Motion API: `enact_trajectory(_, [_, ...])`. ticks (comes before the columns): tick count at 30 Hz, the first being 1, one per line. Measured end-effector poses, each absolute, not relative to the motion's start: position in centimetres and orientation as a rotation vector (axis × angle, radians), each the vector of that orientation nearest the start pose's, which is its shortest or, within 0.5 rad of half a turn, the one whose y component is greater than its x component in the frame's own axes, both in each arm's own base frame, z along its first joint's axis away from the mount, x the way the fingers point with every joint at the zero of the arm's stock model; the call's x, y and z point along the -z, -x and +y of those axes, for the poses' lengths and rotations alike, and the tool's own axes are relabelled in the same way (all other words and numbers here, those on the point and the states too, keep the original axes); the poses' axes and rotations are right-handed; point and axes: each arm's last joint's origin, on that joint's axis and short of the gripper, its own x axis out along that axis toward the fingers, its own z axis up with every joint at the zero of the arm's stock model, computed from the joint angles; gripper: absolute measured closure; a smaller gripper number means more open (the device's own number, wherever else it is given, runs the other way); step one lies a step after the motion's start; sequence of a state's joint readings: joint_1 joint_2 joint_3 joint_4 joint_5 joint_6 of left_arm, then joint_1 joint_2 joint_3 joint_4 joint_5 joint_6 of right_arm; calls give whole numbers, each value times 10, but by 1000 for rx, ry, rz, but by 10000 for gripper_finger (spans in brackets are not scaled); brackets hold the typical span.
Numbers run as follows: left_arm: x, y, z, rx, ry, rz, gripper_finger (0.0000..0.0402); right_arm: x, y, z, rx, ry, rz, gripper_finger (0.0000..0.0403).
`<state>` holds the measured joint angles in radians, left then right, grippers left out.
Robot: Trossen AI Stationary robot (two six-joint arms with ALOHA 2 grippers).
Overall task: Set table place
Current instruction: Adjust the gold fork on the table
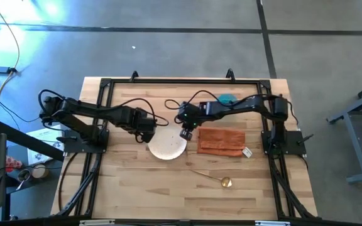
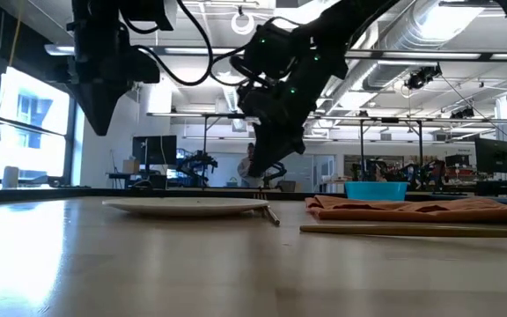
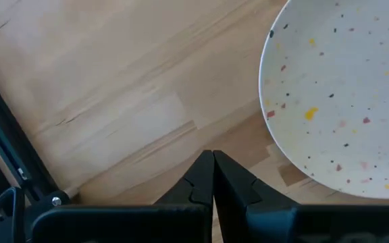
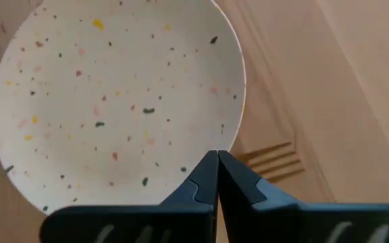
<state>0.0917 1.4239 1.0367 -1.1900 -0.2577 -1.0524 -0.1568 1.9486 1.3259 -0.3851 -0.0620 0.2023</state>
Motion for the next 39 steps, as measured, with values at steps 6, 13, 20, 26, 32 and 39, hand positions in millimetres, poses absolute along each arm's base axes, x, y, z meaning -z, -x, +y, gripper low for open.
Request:
enact_trajectory(6, [-234,-227,29,-1064,668,1252,401,-167,-395,-69,221,-301,1036,403])
enact_trajectory(13, [-234,-227,29,-1071,660,1250,401,-163,-395,-73,243,-299,1038,403])
enact_trajectory(20, [-234,-227,29,-1072,659,1249,401,-149,-398,-72,242,-303,1073,403])
enact_trajectory(26, [-234,-227,29,-1079,649,1242,401,-149,-398,-73,259,-302,1068,403])
enact_trajectory(32, [-234,-227,30,-1083,644,1238,401,-144,-400,-73,274,-312,1068,403])
enact_trajectory(39, [-234,-227,30,-1085,642,1235,401,-137,-400,-74,276,-313,1089,403])
